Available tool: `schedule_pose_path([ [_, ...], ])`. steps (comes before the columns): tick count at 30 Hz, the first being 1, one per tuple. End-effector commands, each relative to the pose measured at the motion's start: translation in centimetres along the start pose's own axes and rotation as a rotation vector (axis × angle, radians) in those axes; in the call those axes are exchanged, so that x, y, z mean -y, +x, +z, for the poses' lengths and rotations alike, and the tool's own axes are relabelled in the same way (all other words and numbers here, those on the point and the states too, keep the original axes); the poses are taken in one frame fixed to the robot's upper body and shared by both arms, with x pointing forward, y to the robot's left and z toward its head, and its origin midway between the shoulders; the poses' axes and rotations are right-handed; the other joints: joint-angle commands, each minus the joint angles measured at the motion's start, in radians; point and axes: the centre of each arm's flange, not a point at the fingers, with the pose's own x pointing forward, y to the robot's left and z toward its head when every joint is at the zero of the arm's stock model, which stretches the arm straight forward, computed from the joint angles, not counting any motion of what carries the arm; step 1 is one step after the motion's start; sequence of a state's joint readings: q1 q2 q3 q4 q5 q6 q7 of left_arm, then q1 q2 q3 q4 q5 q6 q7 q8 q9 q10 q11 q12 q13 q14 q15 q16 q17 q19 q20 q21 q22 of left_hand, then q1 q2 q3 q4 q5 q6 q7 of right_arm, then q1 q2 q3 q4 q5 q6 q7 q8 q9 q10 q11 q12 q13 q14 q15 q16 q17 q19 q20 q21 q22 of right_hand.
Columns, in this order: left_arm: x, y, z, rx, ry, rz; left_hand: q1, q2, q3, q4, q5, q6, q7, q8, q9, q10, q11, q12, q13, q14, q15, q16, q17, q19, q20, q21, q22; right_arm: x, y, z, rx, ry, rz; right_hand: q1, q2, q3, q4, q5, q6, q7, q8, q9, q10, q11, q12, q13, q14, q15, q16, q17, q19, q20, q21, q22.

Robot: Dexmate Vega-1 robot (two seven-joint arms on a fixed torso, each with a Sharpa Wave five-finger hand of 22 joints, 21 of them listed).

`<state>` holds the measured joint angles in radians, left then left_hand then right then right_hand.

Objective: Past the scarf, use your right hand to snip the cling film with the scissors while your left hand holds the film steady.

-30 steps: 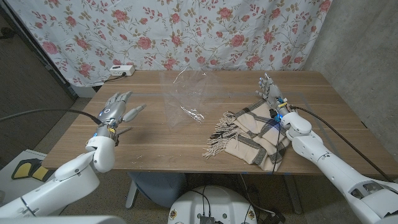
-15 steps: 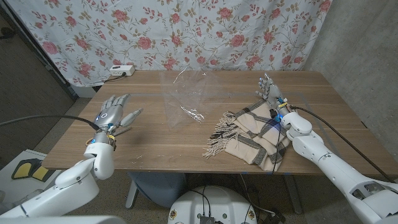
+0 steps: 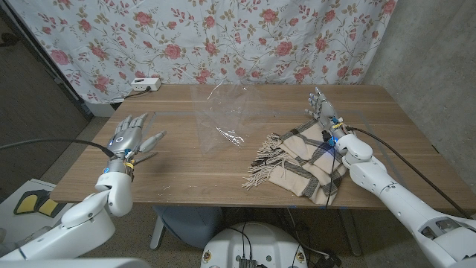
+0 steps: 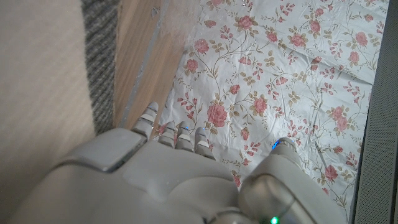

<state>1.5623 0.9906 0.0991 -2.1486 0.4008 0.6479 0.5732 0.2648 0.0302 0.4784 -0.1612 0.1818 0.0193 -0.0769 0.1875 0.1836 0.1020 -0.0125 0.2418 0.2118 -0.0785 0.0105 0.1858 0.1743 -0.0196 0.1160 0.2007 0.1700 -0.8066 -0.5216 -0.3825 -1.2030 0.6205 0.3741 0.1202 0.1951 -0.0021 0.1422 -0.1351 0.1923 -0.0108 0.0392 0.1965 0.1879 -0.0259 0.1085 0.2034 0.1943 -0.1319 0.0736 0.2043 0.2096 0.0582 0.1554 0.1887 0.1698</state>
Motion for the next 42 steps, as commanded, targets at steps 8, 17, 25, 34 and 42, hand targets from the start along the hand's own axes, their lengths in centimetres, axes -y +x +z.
schedule_pose_path([
  [8,0.7,0.2,-1.4,-0.022,0.014,-0.036,0.005,-0.005,-0.003,0.003,-0.003,0.010,-0.002,0.005,0.005,0.004,0.006,0.001,0.003,0.000,0.002,0.001,0.003,0.003,0.001,-0.003,0.004,-0.1,0.0,0.1,-0.004,-0.004,-0.002,0.014,0.000,0.003,0.002,-0.001,-0.002,-0.003,0.002,0.005,0.005,0.004,0.002,0.004,-0.003,0.000,0.004,0.000,-0.008,0.004,0.001,0.002],
  [17,0.9,0.3,-1.9,-0.035,0.011,-0.033,0.007,-0.006,-0.003,0.003,-0.003,0.013,0.000,0.006,0.005,0.003,0.008,0.001,0.003,-0.004,0.004,-0.001,0.003,0.002,0.001,-0.004,0.004,-0.3,0.0,0.3,0.004,-0.002,0.019,0.015,0.001,0.003,0.003,-0.002,0.015,-0.010,0.007,0.005,0.015,-0.003,0.006,0.004,0.003,0.001,0.006,0.000,-0.005,0.006,0.003,0.002],
  [25,1.1,0.2,-2.2,-0.053,0.027,-0.025,0.014,-0.005,-0.002,0.003,-0.002,0.024,0.008,0.011,0.005,0.006,0.007,0.002,0.004,-0.011,-0.012,-0.003,0.003,0.010,-0.041,-0.003,0.004,-0.5,0.3,0.4,0.004,0.003,0.042,0.016,0.001,0.003,0.003,-0.002,0.012,-0.005,0.005,0.005,0.033,-0.002,0.011,0.004,0.016,-0.008,0.011,0.000,0.004,0.007,0.005,0.002],
  [34,1.2,0.2,-2.8,-0.071,0.039,-0.026,0.015,-0.009,-0.004,0.003,-0.002,0.026,0.009,0.011,0.005,0.009,0.012,0.003,0.004,-0.008,-0.008,-0.002,0.003,0.011,-0.040,-0.004,0.004,-0.3,0.4,0.7,0.009,0.027,0.062,0.017,0.001,0.003,0.002,-0.002,0.013,-0.004,0.005,0.005,0.033,-0.003,0.011,0.004,0.018,-0.007,0.011,-0.001,0.005,0.005,0.005,0.002],
  [42,1.3,0.3,-2.9,-0.084,0.056,-0.023,0.015,-0.013,-0.006,0.003,-0.003,0.027,0.007,0.011,0.005,0.013,0.011,0.004,0.004,-0.006,-0.004,-0.001,0.003,0.007,-0.035,-0.007,0.004,0.1,0.3,0.8,0.004,0.042,0.062,0.018,0.001,0.003,0.002,-0.002,0.013,-0.004,0.005,0.005,0.045,-0.005,0.014,0.004,0.020,-0.008,0.011,-0.001,0.007,0.006,0.005,0.002],
])
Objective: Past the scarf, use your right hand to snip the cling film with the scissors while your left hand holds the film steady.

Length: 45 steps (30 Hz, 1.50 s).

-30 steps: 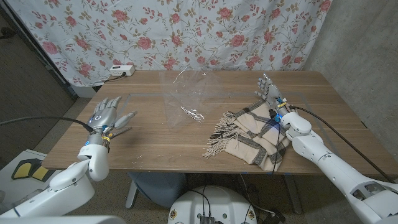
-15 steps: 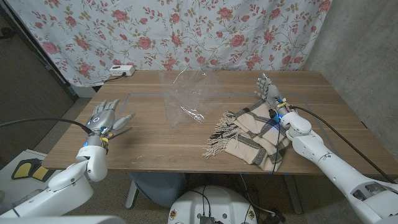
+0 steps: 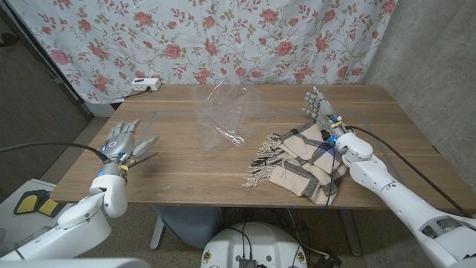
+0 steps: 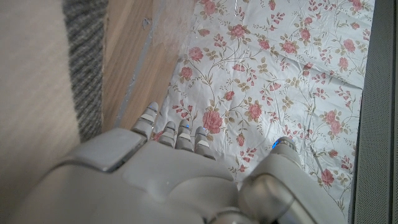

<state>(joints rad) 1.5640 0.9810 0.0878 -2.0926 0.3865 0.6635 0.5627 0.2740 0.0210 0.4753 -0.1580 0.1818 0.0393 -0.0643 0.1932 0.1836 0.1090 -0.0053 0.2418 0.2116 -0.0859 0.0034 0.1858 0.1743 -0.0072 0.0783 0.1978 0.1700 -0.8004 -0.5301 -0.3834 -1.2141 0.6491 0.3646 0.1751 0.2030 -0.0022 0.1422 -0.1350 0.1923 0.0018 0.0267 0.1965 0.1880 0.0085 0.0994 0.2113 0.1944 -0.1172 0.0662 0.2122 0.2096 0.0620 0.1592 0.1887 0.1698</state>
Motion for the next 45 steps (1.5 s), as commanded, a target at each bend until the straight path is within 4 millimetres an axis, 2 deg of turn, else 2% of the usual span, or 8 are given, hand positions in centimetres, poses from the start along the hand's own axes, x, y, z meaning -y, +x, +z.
schedule_pose_path([
  [1,0.2,0.1,-0.3,-0.020,0.026,0.006,0.006,-0.005,-0.003,-0.001,-0.003,0.008,-0.005,0.005,0.005,0.012,0.005,0.007,0.005,-0.001,0.006,-0.002,0.003,-0.008,0.005,-0.005,0.004,0.4,0.1,0.2,-0.001,0.031,0.013,0.010,0.002,0.003,0.002,-0.002,0.001,0.009,0.005,0.005,0.011,0.003,0.007,0.003,0.005,-0.001,0.003,-0.001,0.003,0.002,0.005,0.002],
  [10,0.6,0.4,-0.4,-0.007,0.063,-0.011,0.009,-0.007,-0.004,0.000,-0.002,0.014,-0.003,0.007,0.005,0.020,0.006,0.010,0.006,0.001,0.007,0.000,0.003,-0.014,0.005,-0.007,0.004,0.6,0.4,0.6,-0.001,0.015,0.022,0.011,0.002,0.003,0.002,-0.002,0.001,0.009,0.005,0.005,-0.001,0.004,0.001,0.004,0.005,0.001,0.002,-0.001,0.003,0.002,0.005,0.002],
  [21,0.6,0.6,-0.7,-0.009,0.122,-0.011,0.020,-0.003,0.001,-0.002,0.000,0.012,-0.003,0.006,0.005,0.025,-0.006,0.012,0.009,0.017,0.004,0.005,0.003,-0.008,0.012,-0.005,0.004,0.7,0.7,0.7,-0.013,-0.002,0.038,0.012,0.004,0.004,0.002,-0.002,0.008,0.006,0.007,0.005,0.001,0.003,0.001,0.004,0.007,0.002,0.003,-0.001,0.003,0.003,0.004,0.002],
  [24,0.5,0.6,-0.7,-0.006,0.134,-0.010,0.040,-0.001,0.008,-0.009,0.003,0.029,-0.008,0.013,0.006,0.048,-0.013,0.023,0.012,0.039,0.005,0.011,0.004,0.010,0.014,0.000,0.003,0.8,0.8,0.6,-0.013,-0.002,0.038,0.013,0.004,0.004,0.002,-0.002,0.008,0.006,0.007,0.005,0.001,0.002,0.001,0.004,0.007,0.001,0.003,-0.001,0.003,0.003,0.004,0.002],
  [30,0.2,0.8,-0.6,-0.005,0.164,-0.010,0.082,-0.011,0.018,-0.019,0.003,0.044,-0.007,0.019,0.006,0.065,0.000,0.030,0.017,0.090,0.016,0.022,0.005,0.048,0.010,0.007,0.002,0.8,0.9,0.6,-0.016,-0.005,0.039,0.014,0.005,0.004,0.003,-0.002,-0.005,0.008,0.001,0.005,0.003,0.002,0.001,0.004,0.008,0.001,0.002,-0.002,0.003,0.003,0.004,0.002],
  [35,0.2,0.8,-0.6,-0.011,0.186,-0.016,0.116,-0.025,0.023,-0.023,-0.001,0.044,-0.009,0.019,0.006,0.132,-0.013,0.057,0.023,0.095,0.008,0.018,0.006,0.046,0.003,0.000,0.002,0.8,1.0,0.5,-0.016,-0.001,0.040,0.014,0.006,0.004,0.003,-0.002,-0.016,0.008,-0.003,0.005,0.002,0.001,0.000,0.004,0.009,0.000,0.003,-0.002,0.003,0.004,0.004,0.002],
  [36,0.1,0.9,-0.6,-0.009,0.194,-0.019,0.129,-0.031,0.025,-0.023,-0.003,0.044,-0.011,0.019,0.006,0.158,-0.033,0.066,0.025,0.093,0.003,0.016,0.006,0.045,0.001,-0.002,0.002,0.8,1.0,0.5,-0.017,-0.001,0.041,0.014,0.006,0.004,0.003,-0.002,-0.016,0.008,-0.003,0.005,0.002,0.000,0.000,0.004,0.009,0.000,0.003,-0.002,0.003,0.003,0.004,0.002],
  [45,0.0,1.3,-0.6,-0.019,0.226,-0.039,0.152,-0.042,0.027,-0.021,-0.005,0.030,-0.014,0.013,0.006,0.174,-0.035,0.069,0.029,0.085,-0.003,0.011,0.006,0.030,-0.004,-0.010,0.002,1.0,1.3,0.7,-0.013,-0.004,0.038,0.015,0.007,0.005,0.002,-0.003,-0.016,0.009,-0.002,0.005,0.002,0.001,0.000,0.004,0.009,0.000,0.002,-0.002,0.004,0.004,0.003,0.002],
])
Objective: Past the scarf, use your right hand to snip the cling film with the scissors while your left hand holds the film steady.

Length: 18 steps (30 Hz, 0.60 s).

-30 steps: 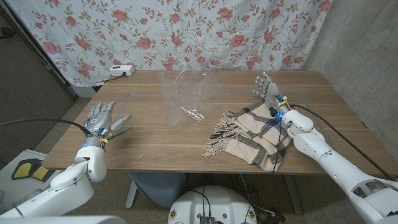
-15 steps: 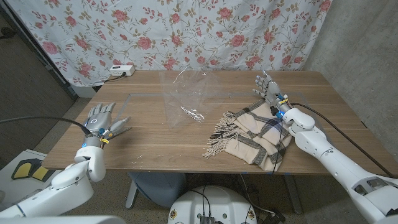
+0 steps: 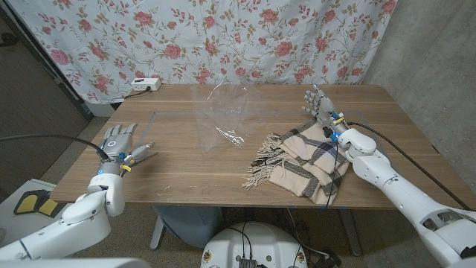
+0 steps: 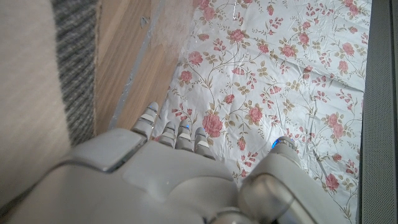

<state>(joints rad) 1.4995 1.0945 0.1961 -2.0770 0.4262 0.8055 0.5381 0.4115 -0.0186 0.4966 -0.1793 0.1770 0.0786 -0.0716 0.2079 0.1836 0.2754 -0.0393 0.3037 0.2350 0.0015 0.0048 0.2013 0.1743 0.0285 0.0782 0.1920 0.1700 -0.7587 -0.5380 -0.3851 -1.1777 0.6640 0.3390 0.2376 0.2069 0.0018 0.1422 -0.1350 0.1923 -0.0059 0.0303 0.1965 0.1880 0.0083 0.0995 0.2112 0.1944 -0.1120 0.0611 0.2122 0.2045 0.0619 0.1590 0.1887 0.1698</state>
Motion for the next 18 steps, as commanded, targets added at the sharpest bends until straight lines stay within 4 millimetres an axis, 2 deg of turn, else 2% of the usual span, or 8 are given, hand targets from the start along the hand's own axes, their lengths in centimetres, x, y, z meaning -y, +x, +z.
schedule_pose_path([
  [1,-0.23,0.55,-0.06,-0.013,0.051,-0.029,0.017,-0.003,0.006,0.001,0.000,-0.012,-0.007,-0.002,0.006,0.009,0.001,0.007,0.006,-0.003,-0.003,-0.004,0.006,-0.006,-0.003,-0.004,0.002,0.14,0.34,0.19,0.003,-0.001,-0.001,0.011,0.003,0.005,0.002,-0.003,-0.009,0.006,-0.002,0.005,0.003,0.001,0.000,0.004,0.005,0.005,0.002,0.003,0.004,0.004,0.003,0.002],
  [12,-0.02,0.74,0.10,-0.020,0.056,-0.047,0.037,-0.014,0.006,0.007,-0.001,-0.050,-0.007,-0.014,0.006,0.054,-0.007,0.018,0.010,-0.004,0.002,-0.004,0.005,-0.013,-0.001,-0.004,0.002,0.30,0.54,0.17,0.004,0.004,-0.001,0.013,0.004,0.005,0.002,-0.003,-0.007,0.005,-0.001,0.005,0.004,0.001,0.000,0.004,0.006,0.003,0.002,0.003,0.004,0.004,0.003,0.002],
  [18,-0.02,0.75,0.05,-0.026,0.073,-0.052,0.049,-0.015,0.008,0.008,-0.001,-0.063,-0.008,-0.016,0.006,0.038,0.001,0.008,0.011,0.007,0.002,0.000,0.005,-0.012,-0.002,-0.003,0.002,0.35,0.37,0.32,0.010,0.001,-0.002,0.014,0.005,0.006,0.002,-0.003,-0.006,0.004,0.000,0.005,0.003,0.001,-0.001,0.004,0.002,0.004,0.000,0.003,0.004,0.004,0.003,0.002],
])
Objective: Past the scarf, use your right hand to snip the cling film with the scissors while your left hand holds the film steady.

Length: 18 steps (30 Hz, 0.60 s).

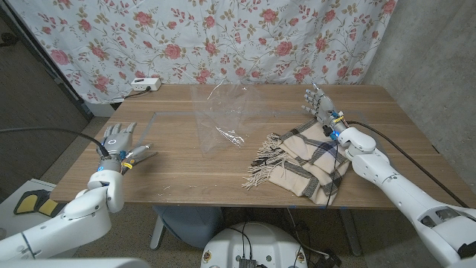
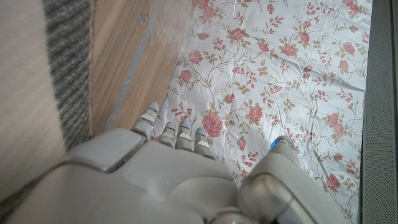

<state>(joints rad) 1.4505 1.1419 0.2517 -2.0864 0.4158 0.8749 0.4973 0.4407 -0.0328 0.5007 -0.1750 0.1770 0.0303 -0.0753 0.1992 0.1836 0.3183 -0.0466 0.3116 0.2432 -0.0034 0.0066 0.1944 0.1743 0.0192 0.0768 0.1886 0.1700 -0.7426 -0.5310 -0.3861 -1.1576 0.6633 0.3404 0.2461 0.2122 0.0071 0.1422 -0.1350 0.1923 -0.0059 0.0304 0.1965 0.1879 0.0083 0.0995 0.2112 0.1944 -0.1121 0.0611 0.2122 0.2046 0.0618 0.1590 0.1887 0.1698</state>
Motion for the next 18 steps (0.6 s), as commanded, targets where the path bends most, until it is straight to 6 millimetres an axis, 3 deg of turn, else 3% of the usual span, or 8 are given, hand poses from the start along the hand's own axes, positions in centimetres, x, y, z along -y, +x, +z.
schedule_pose_path([
  [1,0.02,0.14,-0.03,-0.015,0.028,-0.015,0.024,0.000,0.005,0.003,-0.001,-0.015,-0.004,-0.006,0.006,-0.002,0.003,0.001,0.003,0.011,-0.001,0.007,0.005,-0.003,0.001,0.000,0.002,0.16,-0.10,0.24,0.009,0.003,-0.007,0.009,0.000,0.006,0.002,-0.003,-0.007,0.004,-0.001,0.005,0.002,0.002,-0.002,0.004,0.000,0.005,0.000,0.003,0.004,0.004,0.003,0.002],
  [12,0.46,0.45,0.03,-0.021,0.065,-0.026,0.049,-0.001,0.011,0.002,0.000,0.003,-0.008,0.005,0.006,0.035,-0.007,0.009,0.006,0.020,-0.005,0.009,0.004,0.000,0.000,0.001,0.002,0.01,0.07,0.39,0.001,0.001,0.000,0.011,0.003,0.007,0.002,-0.003,-0.006,0.004,0.000,0.005,0.002,0.002,-0.002,0.004,-0.001,0.005,-0.001,0.003,0.004,0.004,0.003,0.002],
  [15,0.60,0.52,0.02,-0.024,0.064,-0.032,0.073,-0.009,0.012,0.002,0.000,0.015,-0.006,0.010,0.006,0.048,-0.018,0.010,0.009,0.088,-0.038,0.030,0.007,0.028,-0.012,0.010,0.002,-0.02,0.22,0.43,0.001,0.009,0.005,0.012,0.004,0.008,0.002,-0.003,-0.007,0.003,0.000,0.005,0.000,0.001,-0.003,0.004,-0.001,0.004,-0.001,0.003,0.004,0.004,0.003,0.002],
  [18,0.69,0.54,-0.04,-0.023,0.062,-0.034,0.076,-0.012,0.010,0.004,-0.001,0.016,-0.006,0.010,0.006,0.049,-0.016,0.009,0.010,0.110,-0.045,0.036,0.008,0.033,-0.014,0.011,0.003,-0.03,0.32,0.45,-0.004,0.009,0.007,0.013,0.005,0.008,0.002,-0.003,-0.007,0.003,0.000,0.005,0.001,0.001,-0.003,0.004,-0.001,0.004,-0.001,0.003,0.004,0.005,0.003,0.002],
])
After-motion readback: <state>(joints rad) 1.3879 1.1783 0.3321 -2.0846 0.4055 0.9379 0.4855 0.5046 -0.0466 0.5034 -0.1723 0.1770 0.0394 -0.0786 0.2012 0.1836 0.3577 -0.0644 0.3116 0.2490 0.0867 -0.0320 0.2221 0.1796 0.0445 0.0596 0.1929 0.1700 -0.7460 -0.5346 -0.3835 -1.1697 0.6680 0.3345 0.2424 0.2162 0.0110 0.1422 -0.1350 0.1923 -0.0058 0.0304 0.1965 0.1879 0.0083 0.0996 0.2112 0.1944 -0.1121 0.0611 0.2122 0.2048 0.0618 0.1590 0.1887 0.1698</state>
